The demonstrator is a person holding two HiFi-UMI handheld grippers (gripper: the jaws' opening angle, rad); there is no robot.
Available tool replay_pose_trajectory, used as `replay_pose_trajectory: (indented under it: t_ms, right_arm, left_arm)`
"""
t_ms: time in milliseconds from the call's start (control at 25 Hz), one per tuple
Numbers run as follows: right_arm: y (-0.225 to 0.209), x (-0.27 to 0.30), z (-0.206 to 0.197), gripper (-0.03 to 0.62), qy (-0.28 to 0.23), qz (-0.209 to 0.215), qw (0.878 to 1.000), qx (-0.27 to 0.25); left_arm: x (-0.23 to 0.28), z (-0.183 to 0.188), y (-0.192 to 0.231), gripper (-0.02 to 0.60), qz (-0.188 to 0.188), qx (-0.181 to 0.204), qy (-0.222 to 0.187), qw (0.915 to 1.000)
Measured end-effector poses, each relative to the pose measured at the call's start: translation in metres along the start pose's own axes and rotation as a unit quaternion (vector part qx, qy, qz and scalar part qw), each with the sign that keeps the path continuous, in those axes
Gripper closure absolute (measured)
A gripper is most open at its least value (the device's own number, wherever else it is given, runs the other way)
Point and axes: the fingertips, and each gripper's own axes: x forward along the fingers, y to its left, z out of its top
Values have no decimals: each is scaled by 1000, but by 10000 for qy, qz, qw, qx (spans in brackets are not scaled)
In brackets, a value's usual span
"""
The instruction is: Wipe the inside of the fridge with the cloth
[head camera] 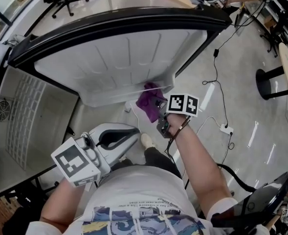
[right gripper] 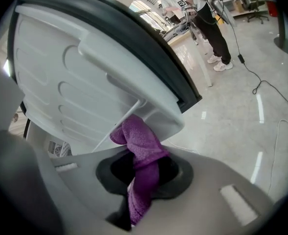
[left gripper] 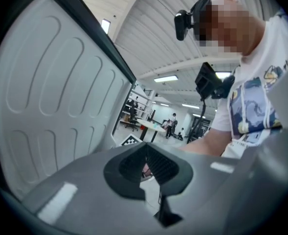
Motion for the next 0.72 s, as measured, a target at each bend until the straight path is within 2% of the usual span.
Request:
replay_pose_trajectory:
  t_ms: [480,720]
  right_arm:
    - [-27,-25,11,540,-137,-165,9998,-24]
    - [-39,-36,7,540,77,-319,9972,-672]
  left_arm:
    - [18,5,-6,577,98,88,16,9999]
    - [33,3,-11,577,306,27,-28,9995]
